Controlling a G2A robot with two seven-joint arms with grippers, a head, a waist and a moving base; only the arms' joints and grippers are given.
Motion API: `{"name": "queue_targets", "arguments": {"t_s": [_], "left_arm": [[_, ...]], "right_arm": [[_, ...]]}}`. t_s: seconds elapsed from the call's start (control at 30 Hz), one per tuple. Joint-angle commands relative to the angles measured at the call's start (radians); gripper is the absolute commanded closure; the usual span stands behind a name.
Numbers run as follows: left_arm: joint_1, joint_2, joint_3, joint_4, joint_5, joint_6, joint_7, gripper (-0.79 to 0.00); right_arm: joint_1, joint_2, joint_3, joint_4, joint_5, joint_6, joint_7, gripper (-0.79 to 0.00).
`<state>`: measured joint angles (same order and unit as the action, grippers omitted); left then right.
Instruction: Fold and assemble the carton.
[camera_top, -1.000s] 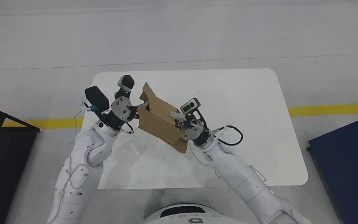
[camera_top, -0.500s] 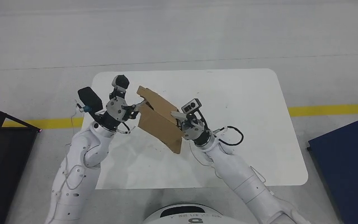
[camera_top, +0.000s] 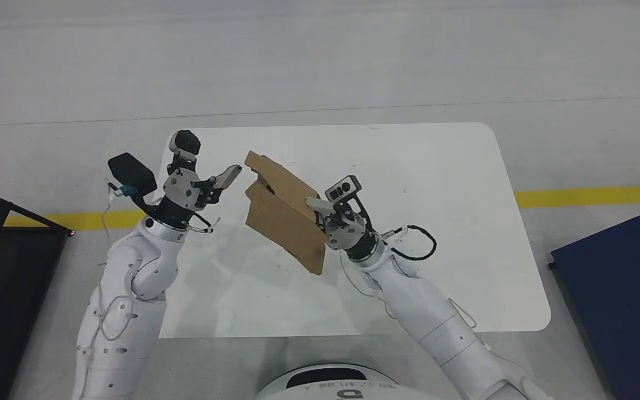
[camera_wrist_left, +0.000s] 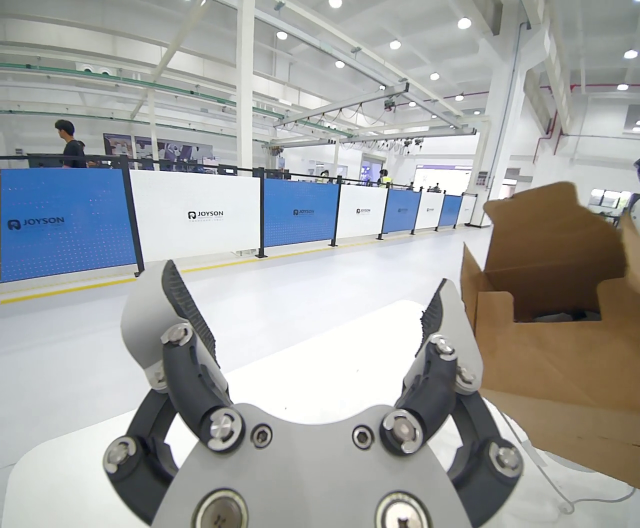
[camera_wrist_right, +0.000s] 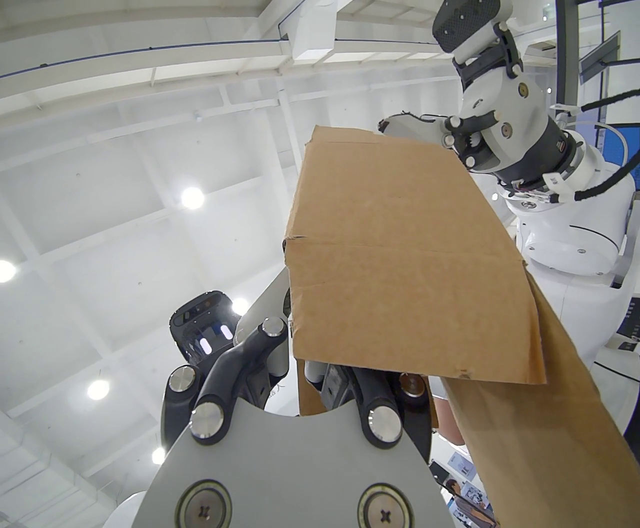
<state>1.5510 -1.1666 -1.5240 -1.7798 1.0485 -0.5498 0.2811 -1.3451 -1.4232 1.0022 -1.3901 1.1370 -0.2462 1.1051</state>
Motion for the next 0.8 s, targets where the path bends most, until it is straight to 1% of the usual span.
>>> {"name": "queue_targets", "arguments": {"t_s": [0.0, 0.1, 0.27, 0.57, 0.77], "left_arm": [[-0.005, -0.002, 0.018, -0.001, 0.004, 0.006, -0.002, -0.785], [-0.019, -0.004, 0.036, 0.002, 0.020, 0.016, -0.002, -0.785], [-0.046, -0.006, 0.057, 0.008, 0.018, 0.007, -0.002, -0.785], [-0.044, -0.001, 0.065, 0.016, 0.012, -0.122, 0.005, -0.785], [-0.056, 0.006, 0.057, 0.024, 0.024, -0.173, -0.046, -0.785]], "right_arm": [[-0.007, 0.001, 0.003, -0.010, -0.004, 0.004, -0.003, 0.000], [-0.015, 0.002, 0.005, -0.022, -0.010, 0.015, -0.003, 0.000], [-0.023, 0.003, 0.005, -0.030, -0.019, 0.026, -0.008, 0.000], [-0.030, 0.001, 0.011, -0.021, -0.005, 0.027, -0.021, 0.000], [-0.017, -0.001, 0.001, -0.018, -0.028, 0.037, -0.025, 0.000]]}}
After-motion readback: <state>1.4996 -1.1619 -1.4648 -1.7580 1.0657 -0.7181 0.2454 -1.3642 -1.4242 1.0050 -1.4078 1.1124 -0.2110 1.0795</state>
